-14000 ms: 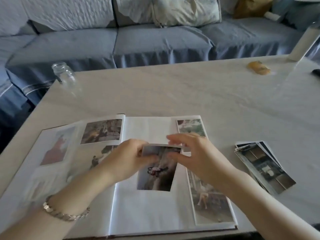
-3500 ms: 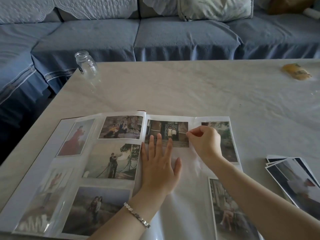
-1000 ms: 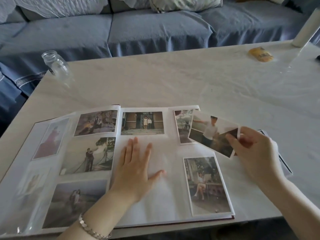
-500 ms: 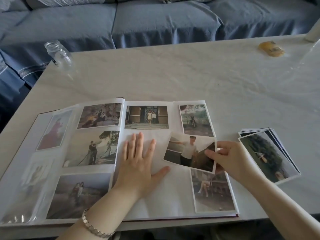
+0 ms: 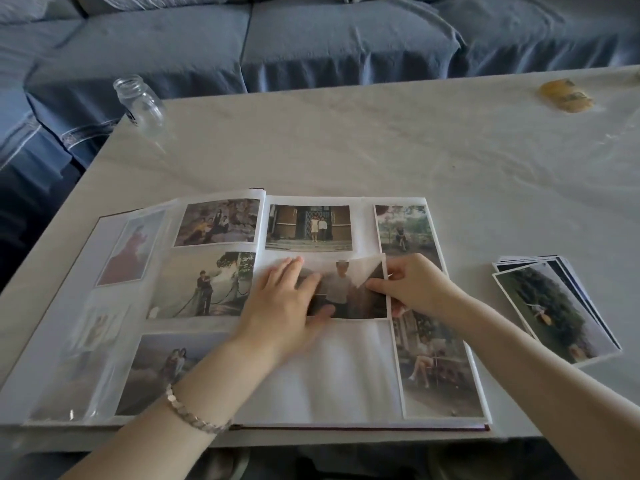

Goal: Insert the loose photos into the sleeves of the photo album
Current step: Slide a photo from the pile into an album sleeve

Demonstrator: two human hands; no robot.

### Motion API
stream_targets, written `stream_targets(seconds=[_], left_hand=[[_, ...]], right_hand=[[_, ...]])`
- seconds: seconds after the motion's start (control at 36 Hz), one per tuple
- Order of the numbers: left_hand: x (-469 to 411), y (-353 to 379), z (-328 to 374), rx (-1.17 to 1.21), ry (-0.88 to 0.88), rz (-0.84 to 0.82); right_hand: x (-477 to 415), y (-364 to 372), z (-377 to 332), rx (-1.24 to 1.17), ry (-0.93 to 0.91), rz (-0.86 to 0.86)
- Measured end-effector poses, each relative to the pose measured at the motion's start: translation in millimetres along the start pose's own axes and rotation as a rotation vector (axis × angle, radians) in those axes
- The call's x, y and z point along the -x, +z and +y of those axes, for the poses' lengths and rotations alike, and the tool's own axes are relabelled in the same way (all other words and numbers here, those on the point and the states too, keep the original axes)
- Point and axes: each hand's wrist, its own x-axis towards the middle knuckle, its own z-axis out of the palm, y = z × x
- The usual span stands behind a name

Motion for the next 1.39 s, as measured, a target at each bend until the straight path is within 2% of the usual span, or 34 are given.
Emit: stream_targets(seconds=[0.08,0.17,0.28,0.39,0.5,0.67,0.81,1.06,1.39], left_hand=[[-8.7,-10.4,-25.2,0.002,0.052,0.137],[-18.7,-13.1,-52.6,0.005,-0.038,0.122],[-24.3,-5.1,-66.8,0.124,-0.102,0.129],[-24.7,0.5,-68.0,0.15,-0.113,0.161],[-25.6,1.4,-68.1,0.171,-0.129,0.153],[-24.8,1.7,-67.2,0.181,-0.133,0.16],[-25.3,1.2,-66.6,0.175,-0.141,0.136],[-22.9,0.9,-65.6,0.196,-0.135,0.155],[-22.9,-0.9,-65.7,0.201,-0.144,0.151]], right_hand=[[2.4,-2.0,2.4,-0.096,0.035,0.022],[4.7,-2.8,6.6,-0.132,0.084,0.087],[6.4,-2.1,6.3,-0.241,0.126,0.134],[2.6,2.8,4.7,-0.186,0.141,0.17],[-0.5,7.4,-6.0,-0.177,0.127,0.121],[-0.3,26.4,-21.6,-0.411,0.2,0.03],[1.4,26.4,-18.2,-0.353,0.228,0.064],[6.8,32.2,-8.4,-0.037,0.062,0.293],[13.5,35.2,-8.8,-0.02,-0.005,0.358]])
